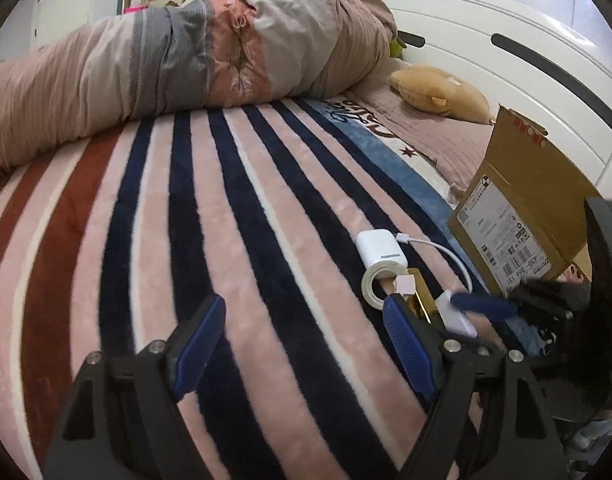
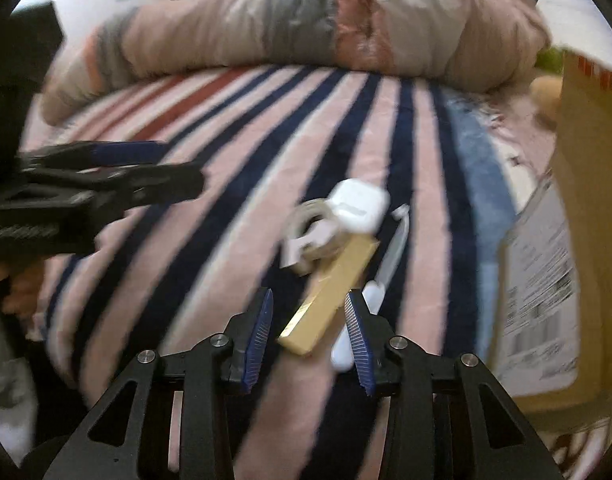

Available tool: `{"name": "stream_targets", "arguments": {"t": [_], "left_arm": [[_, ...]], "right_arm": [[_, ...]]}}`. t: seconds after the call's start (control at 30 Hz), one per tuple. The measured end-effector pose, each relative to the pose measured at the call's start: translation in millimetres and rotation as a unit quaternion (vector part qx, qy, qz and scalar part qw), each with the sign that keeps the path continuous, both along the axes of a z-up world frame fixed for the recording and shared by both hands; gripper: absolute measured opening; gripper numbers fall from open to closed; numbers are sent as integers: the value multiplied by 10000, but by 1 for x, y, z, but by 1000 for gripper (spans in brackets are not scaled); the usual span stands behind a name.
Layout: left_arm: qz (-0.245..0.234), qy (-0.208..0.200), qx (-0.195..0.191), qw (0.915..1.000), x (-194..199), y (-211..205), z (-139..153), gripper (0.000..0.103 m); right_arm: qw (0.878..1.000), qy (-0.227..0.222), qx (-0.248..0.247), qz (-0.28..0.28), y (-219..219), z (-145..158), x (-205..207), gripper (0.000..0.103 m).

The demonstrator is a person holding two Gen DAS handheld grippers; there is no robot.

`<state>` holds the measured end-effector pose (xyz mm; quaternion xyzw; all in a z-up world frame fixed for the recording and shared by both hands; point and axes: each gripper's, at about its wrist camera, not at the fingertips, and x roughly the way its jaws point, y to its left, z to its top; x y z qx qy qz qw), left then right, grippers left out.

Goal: Organize rigid objects
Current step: 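Grasp the gold bar with the right gripper while the left moves to the tape roll, then close the left gripper on the tape roll while the right holds the gold bar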

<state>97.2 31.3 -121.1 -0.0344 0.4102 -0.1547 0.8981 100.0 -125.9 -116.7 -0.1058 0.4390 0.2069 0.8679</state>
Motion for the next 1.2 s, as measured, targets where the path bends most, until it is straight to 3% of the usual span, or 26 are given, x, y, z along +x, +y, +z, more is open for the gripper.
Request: {"name": "stream_targets", "arguments": {"t": [0.13, 0.3, 0.57, 0.8, 0.83, 0.87, 0.93, 1.1, 1.2], "left_arm": [[-212, 109, -46, 9997, 2, -9, -8, 79], [-291, 166, -30, 9994, 4, -16, -12, 79], [-648, 323, -62, 9974, 16, -39, -22, 79], [-830, 565, -152, 9948, 43, -70, -42, 78], [-890, 528, -52, 9946, 43, -77, -42, 71], [-909, 508, 58, 9946, 43, -81, -44, 55], [-933, 479, 406, 9937, 38, -89, -46, 40], [-836, 425, 380, 9949, 21, -74, -35, 40], [-686, 599, 464, 9948, 2, -53, -33, 40]], "right_arm": [[9983, 472, 327, 52, -4, -14, 14, 33], [9995, 215, 127, 198, -2, -12, 7, 17], [9985, 226, 320, 386, -22, -11, -30, 14], [9967, 294, 646, 392, -32, -18, -26, 14], [9965, 306, 675, 393, -33, -18, -26, 14], [9964, 308, 686, 397, -34, -18, -26, 14], [9964, 313, 679, 407, -35, -20, -27, 14], [9965, 293, 650, 432, -37, -21, -31, 14], [9962, 262, 675, 477, -38, -19, -33, 14]]}}
